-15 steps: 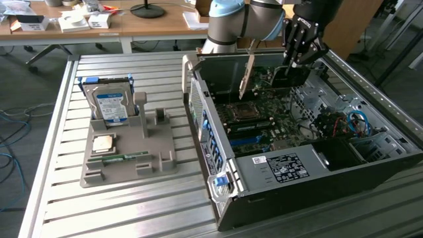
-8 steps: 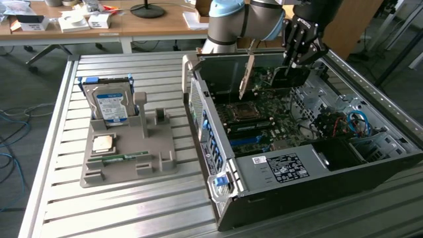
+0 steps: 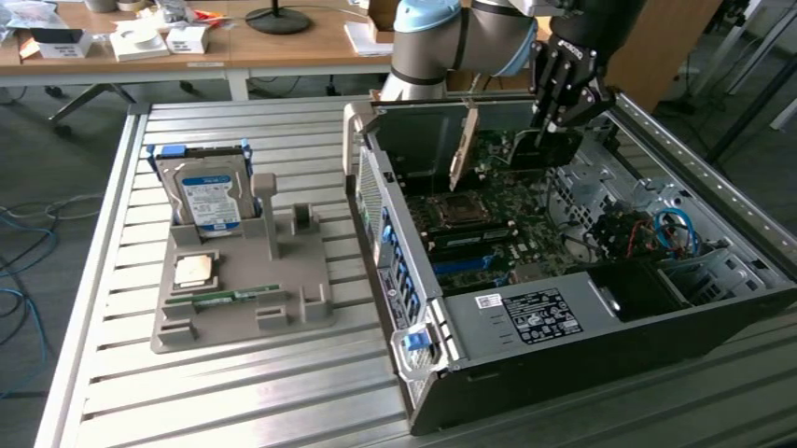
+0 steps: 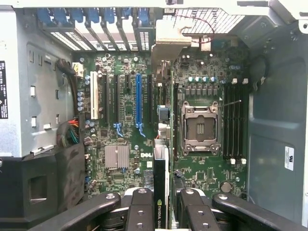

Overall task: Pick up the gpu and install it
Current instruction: 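Insert the gpu into the slot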

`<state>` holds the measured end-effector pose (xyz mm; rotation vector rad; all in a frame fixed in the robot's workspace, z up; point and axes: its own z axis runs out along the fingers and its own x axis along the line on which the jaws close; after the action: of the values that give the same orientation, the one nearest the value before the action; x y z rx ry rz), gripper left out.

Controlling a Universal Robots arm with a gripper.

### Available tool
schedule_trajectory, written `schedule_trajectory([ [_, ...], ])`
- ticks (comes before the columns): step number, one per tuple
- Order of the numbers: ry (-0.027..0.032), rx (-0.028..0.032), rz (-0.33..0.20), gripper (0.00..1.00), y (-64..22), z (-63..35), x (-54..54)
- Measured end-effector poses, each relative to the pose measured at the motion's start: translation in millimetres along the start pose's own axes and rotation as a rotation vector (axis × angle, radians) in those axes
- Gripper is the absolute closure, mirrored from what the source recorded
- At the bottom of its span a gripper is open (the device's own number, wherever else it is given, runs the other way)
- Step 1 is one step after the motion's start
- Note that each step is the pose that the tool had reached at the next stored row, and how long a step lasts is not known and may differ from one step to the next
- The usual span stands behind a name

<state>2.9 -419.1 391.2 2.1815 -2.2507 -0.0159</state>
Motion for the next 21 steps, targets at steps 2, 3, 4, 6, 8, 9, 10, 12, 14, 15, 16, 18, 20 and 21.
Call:
schedule_trajectory([
  [2,0.0000,0.0000,0.000,0.74,0.0,1.5,0.0],
  [3,0.0000,0.0000,0.000,0.74,0.0,2.3,0.0],
  [4,0.0000,0.0000,0.000,0.74,0.0,3.1,0.0],
  [6,0.0001,0.0000,0.000,0.74,0.0,4.2,0.0],
  [8,0.0002,-0.0001,0.000,0.74,0.0,4.1,0.0],
  [9,0.0002,0.0000,0.000,0.74,-0.1,4.1,0.0],
  [10,0.0002,-0.0001,0.000,0.74,0.0,4.1,0.0],
  [12,0.0000,0.0000,0.000,0.74,0.7,4.2,0.0],
  [14,0.0001,-0.0001,0.000,0.74,2.4,4.3,0.1],
  [15,0.0001,0.0001,0.000,0.74,2.7,4.6,0.0],
  [16,0.0000,0.0001,0.000,0.74,2.7,5.1,0.0],
  [18,0.0002,0.0001,0.000,0.74,2.9,6.4,0.2],
  [20,0.0003,0.0000,0.000,0.74,2.9,7.6,0.3],
  [21,0.0002,0.0001,0.000,0.74,3.0,8.2,0.5],
])
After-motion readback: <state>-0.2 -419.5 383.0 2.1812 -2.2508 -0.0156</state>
